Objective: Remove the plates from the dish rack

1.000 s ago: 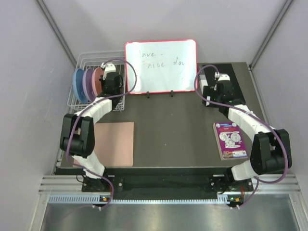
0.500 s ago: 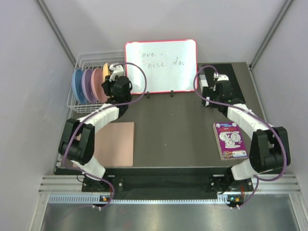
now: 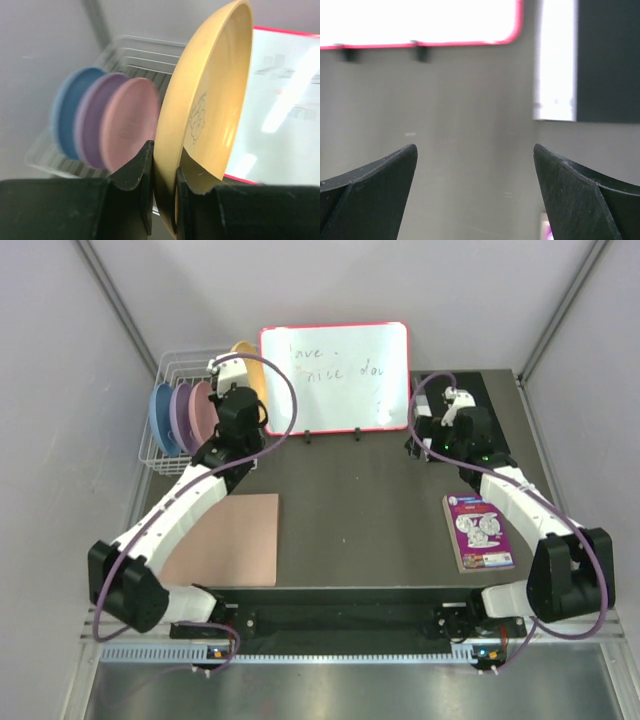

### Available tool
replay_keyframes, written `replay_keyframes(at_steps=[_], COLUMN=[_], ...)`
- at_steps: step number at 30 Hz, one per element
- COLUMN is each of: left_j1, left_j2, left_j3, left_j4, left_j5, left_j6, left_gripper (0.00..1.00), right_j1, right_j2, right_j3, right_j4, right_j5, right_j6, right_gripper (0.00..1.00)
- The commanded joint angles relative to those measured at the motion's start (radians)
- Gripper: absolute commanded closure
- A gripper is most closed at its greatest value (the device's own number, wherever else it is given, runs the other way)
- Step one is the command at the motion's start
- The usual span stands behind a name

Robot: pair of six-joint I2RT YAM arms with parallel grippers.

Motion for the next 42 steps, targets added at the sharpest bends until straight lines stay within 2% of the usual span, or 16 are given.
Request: replay_keyframes(at_steps=[1, 5, 9, 13, 17, 23, 26, 29, 30, 31, 32, 34, 39, 42], left_j1=[-0.006, -0.008, -0.031, -0.068, -0.101, -0.141, -0.141, -0.141, -0.141, -0.143, -0.143, -0.143, -0.143, -0.143], left_j2=[-0.142, -0.176, -0.187, -0.201, -0.224, -0.228, -0.244, -0.253, -0.255, -0.256, -0.256, -0.265, -0.27, -0.256], left_j3=[-0.071, -0.138, -0.185, -0.239, -0.302, -0.316, -0.354, -0.378, -0.382, -0.391, -0.397, -0.427, -0.464, -0.458], left_j4=[-0.155, -0.157, -0.138, -0.123, -0.051, -0.013, 0.046, 0.075, 0.078, 0.079, 0.084, 0.115, 0.159, 0.165], left_j5=[0.384, 0.552, 0.632, 0.662, 0.682, 0.688, 0.714, 0.731, 0.734, 0.736, 0.738, 0.738, 0.747, 0.761], left_j6=[-0.373, -0.465, -0.526, -0.573, -0.612, -0.62, -0.629, -0.635, -0.634, -0.635, -0.632, -0.637, -0.646, -0.639], left_gripper=[1.0, 1.0, 1.0, 1.0, 1.0, 1.0, 1.0, 1.0, 1.0, 1.0, 1.0, 1.0, 1.0, 1.0], right_j1=[0.043, 0.138, 0.194, 0.244, 0.259, 0.262, 0.264, 0.262, 0.262, 0.264, 0.262, 0.261, 0.254, 0.25], right_j2=[-0.064, -0.043, -0.018, 0.026, 0.089, 0.172, 0.209, 0.219, 0.215, 0.213, 0.212, 0.197, 0.166, 0.138], right_j3=[-0.035, -0.024, -0.044, -0.038, -0.003, 0.009, 0.014, -0.012, -0.026, -0.032, -0.038, -0.052, -0.089, -0.11], right_j4=[0.188, 0.228, 0.336, 0.389, 0.37, 0.397, 0.411, 0.477, 0.509, 0.529, 0.538, 0.56, 0.597, 0.595], right_j5=[-0.266, -0.277, -0.281, -0.266, -0.271, -0.274, -0.289, -0.323, -0.329, -0.347, -0.355, -0.363, -0.419, -0.398], right_j6=[0.121, 0.147, 0.201, 0.218, 0.222, 0.227, 0.227, 0.228, 0.225, 0.222, 0.224, 0.224, 0.236, 0.248], right_gripper=[0.0, 0.0, 0.0, 0.0, 0.0, 0.03, 0.12, 0.29, 0.46, 0.54, 0.78, 0.98, 1.0, 1.0])
